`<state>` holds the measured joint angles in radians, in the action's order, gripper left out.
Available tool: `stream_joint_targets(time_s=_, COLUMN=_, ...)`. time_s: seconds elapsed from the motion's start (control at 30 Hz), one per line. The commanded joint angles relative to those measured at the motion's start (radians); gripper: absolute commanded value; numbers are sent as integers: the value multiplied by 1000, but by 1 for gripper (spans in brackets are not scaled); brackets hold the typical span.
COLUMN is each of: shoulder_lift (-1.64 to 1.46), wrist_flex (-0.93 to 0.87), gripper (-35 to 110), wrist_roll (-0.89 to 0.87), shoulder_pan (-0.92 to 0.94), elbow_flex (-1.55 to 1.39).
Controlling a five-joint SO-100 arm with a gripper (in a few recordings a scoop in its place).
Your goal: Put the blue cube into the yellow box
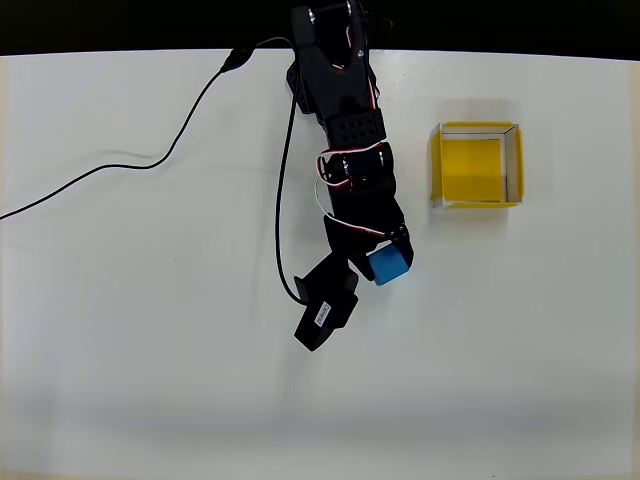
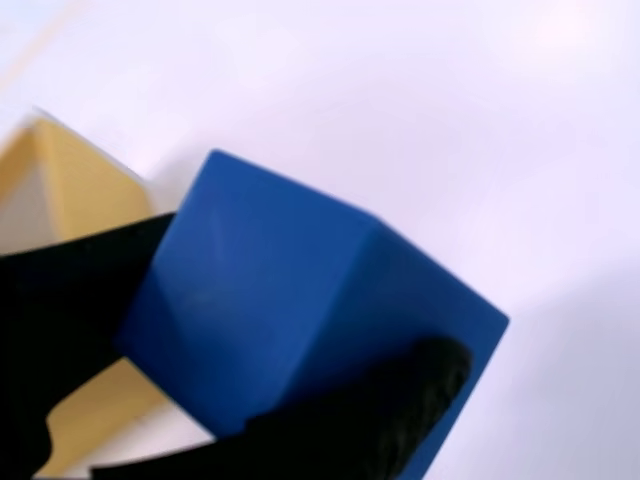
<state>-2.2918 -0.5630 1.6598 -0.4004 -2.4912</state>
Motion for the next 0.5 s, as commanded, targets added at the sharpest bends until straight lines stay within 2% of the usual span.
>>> stream_joint_targets(time_s=0.0, shoulder_lift=-135, wrist_flex=-48, gripper=19, wrist_roll=-3, shoulder_pan=-89, elbow_flex=144)
stream_joint_targets(time_s=0.47, shoulder_lift=-262, wrist_flex=-275, gripper=18, wrist_roll=-210, shoulder_pan=-506, elbow_flex=218)
